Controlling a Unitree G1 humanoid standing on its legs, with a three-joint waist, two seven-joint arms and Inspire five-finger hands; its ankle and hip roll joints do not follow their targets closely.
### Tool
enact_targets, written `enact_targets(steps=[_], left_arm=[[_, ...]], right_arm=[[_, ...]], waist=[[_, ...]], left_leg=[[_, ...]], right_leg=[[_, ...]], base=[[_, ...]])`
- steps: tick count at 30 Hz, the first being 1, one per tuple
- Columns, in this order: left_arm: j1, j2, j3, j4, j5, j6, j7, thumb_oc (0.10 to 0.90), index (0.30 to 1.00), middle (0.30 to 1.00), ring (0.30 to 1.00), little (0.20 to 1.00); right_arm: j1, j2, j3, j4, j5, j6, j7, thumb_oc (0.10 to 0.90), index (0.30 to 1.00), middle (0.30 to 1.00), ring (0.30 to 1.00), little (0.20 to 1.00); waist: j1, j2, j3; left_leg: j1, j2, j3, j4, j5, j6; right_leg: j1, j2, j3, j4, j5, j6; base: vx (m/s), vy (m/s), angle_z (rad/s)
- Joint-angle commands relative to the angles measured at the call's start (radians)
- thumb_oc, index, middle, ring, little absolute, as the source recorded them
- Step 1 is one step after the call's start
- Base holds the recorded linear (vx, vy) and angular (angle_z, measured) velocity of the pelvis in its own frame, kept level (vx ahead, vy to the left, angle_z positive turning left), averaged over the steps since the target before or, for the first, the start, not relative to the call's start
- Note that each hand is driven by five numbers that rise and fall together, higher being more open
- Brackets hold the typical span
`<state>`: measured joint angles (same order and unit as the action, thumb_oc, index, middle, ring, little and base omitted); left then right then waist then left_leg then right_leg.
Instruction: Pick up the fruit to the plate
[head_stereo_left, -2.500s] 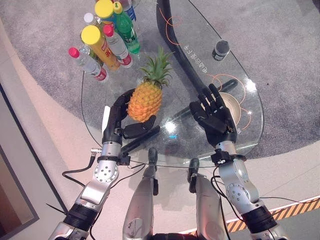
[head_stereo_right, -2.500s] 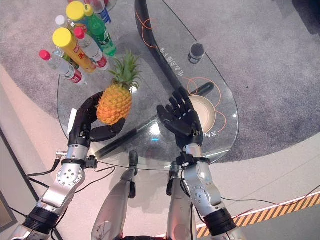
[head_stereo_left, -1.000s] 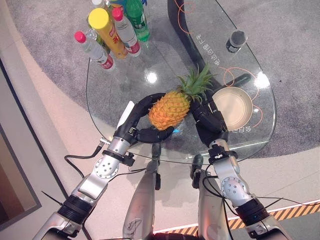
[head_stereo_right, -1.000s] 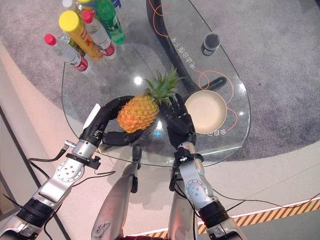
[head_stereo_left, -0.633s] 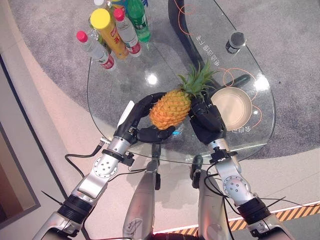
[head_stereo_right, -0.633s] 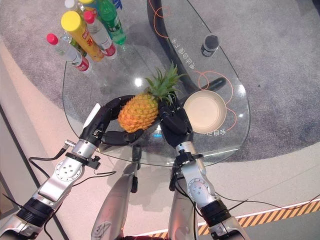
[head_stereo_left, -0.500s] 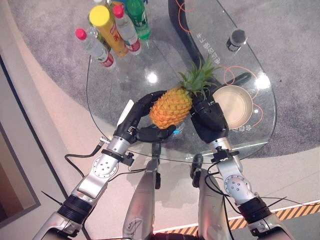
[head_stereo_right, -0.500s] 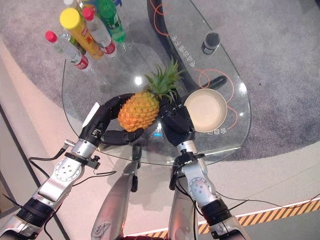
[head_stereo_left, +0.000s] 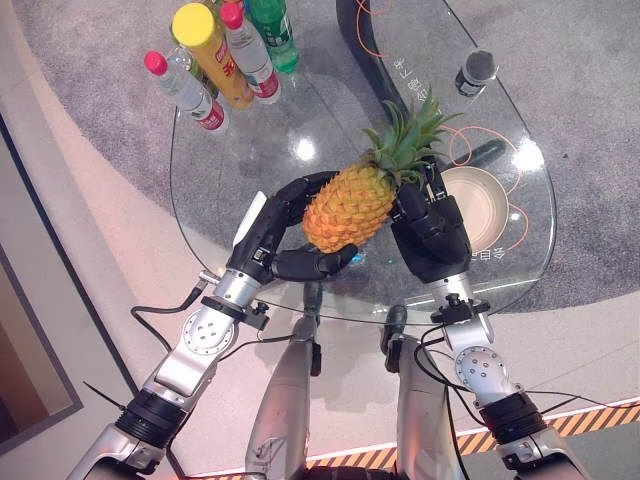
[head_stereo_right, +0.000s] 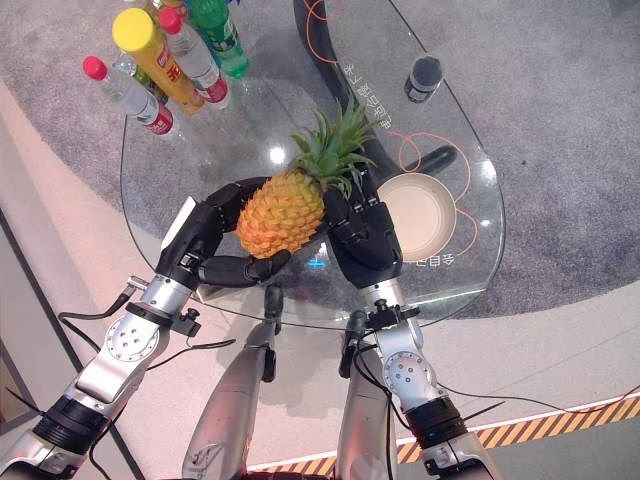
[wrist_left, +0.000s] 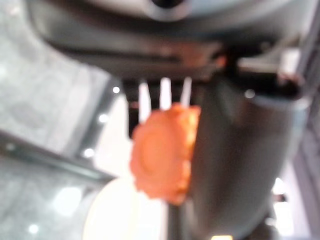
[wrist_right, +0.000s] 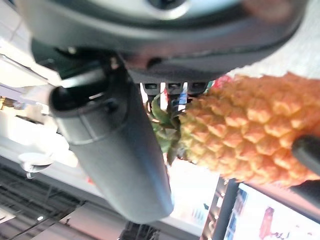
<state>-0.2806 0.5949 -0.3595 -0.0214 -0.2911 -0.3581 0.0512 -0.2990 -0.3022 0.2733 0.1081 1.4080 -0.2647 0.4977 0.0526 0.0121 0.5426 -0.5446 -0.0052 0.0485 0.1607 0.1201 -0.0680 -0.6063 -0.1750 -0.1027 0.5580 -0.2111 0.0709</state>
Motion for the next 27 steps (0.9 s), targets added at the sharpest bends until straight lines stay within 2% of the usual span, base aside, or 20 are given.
enact_targets(steps=[1, 10, 13, 17, 27], left_arm=[[-0.032, -0.03, 0.012, -0.124, 0.005, -0.084, -0.026, 0.1, 0.3, 0.3, 0.3, 0.2], [-0.037, -0.025, 0.005, -0.123, 0.025, -0.077, -0.035, 0.1, 0.3, 0.3, 0.3, 0.2], [-0.049, -0.012, -0.013, -0.119, 0.038, -0.054, -0.082, 0.1, 0.3, 0.3, 0.3, 0.2], [-0.066, 0.017, -0.052, -0.115, 0.078, -0.032, -0.138, 0.1, 0.3, 0.3, 0.3, 0.2], [-0.13, 0.101, -0.137, -0.086, 0.136, -0.014, -0.158, 0.1, 0.3, 0.3, 0.3, 0.2]], right_arm=[[-0.088, 0.049, -0.011, -0.181, 0.036, -0.044, 0.188, 0.8, 0.9, 0.9, 0.9, 0.9], [-0.079, 0.04, 0.012, -0.184, -0.068, -0.009, 0.15, 0.8, 0.9, 0.9, 0.9, 0.9], [-0.089, 0.024, 0.019, -0.181, -0.088, -0.012, 0.122, 0.8, 0.9, 0.9, 0.9, 0.9], [-0.103, 0.0, 0.022, -0.169, -0.075, -0.012, 0.104, 0.8, 0.9, 0.9, 0.9, 0.9], [-0.131, -0.053, 0.035, -0.104, -0.023, -0.036, 0.066, 0.8, 0.9, 0.9, 0.9, 0.9]], waist=[[-0.023, -0.002, -0.023], [-0.028, -0.003, -0.023], [-0.03, -0.004, -0.023], [-0.031, -0.004, -0.023], [-0.034, 0.001, -0.023]], left_leg=[[0.004, -0.073, -0.001, 0.215, -0.186, 0.041], [0.006, -0.072, 0.0, 0.203, -0.179, 0.04], [0.002, -0.07, 0.001, 0.202, -0.176, 0.038], [0.0, -0.07, 0.003, 0.205, -0.175, 0.037], [0.0, -0.07, 0.006, 0.206, -0.176, 0.039]], right_leg=[[0.096, 0.025, -0.035, -0.305, 0.259, 0.031], [0.093, 0.028, -0.034, -0.313, 0.265, 0.029], [0.088, 0.029, -0.034, -0.311, 0.267, 0.03], [0.088, 0.027, -0.034, -0.312, 0.27, 0.031], [0.086, 0.022, -0.033, -0.314, 0.276, 0.038]], base=[[0.0, 0.0, 0.0], [0.0, 0.0, 0.0], [0.0, 0.0, 0.0], [0.0, 0.0, 0.0], [0.0, 0.0, 0.0]])
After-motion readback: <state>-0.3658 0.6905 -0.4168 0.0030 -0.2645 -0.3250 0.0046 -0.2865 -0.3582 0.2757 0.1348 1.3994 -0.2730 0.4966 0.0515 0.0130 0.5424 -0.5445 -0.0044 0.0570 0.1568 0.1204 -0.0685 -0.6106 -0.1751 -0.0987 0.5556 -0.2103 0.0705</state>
